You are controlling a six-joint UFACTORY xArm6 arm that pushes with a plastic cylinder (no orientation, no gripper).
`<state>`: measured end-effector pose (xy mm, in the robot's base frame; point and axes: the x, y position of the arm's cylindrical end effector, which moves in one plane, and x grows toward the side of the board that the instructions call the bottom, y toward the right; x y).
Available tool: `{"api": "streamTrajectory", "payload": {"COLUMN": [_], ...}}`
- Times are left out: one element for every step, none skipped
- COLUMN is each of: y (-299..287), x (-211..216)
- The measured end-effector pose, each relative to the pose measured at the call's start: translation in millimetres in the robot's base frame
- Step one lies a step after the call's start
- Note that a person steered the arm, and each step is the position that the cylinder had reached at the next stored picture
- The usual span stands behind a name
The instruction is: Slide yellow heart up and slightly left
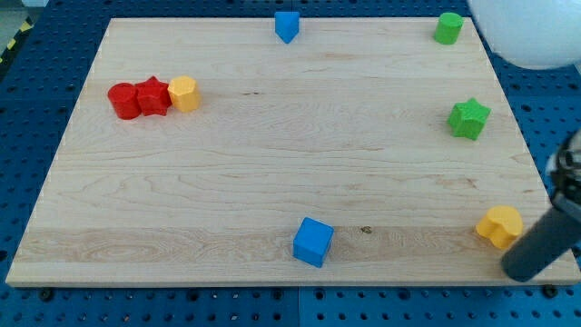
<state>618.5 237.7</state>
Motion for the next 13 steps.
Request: {"api": "streamTrajectory", "payload": {"y": [21.8,7.3,-27.1,-29.8,-23.3,-8.0,-0.9,-8.9,-30.7,-60.1,-91.5,-104.3,-104.3], "x": [-8.5,-17.4,-22.7,-46.8,-53.2,-53.3,-66.2,-82.5,-90.9,-95.8,-106.6,-106.5,-90.9]}}
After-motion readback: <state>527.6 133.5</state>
